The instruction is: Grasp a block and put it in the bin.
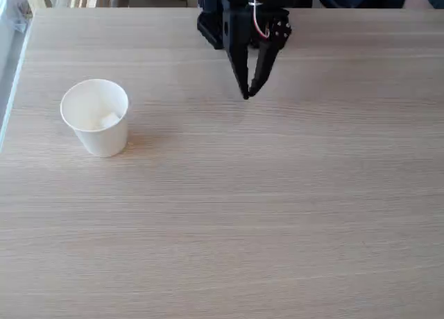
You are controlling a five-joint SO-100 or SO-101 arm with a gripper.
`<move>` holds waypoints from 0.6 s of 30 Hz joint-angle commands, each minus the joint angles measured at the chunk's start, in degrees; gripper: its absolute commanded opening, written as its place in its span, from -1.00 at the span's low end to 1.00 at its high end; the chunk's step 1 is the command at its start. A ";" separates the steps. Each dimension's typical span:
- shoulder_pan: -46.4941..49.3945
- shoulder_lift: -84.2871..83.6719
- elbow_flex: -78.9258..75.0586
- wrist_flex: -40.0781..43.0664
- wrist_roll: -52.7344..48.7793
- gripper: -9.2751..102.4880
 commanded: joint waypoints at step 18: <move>-7.03 19.42 16.35 16.00 4.83 -0.83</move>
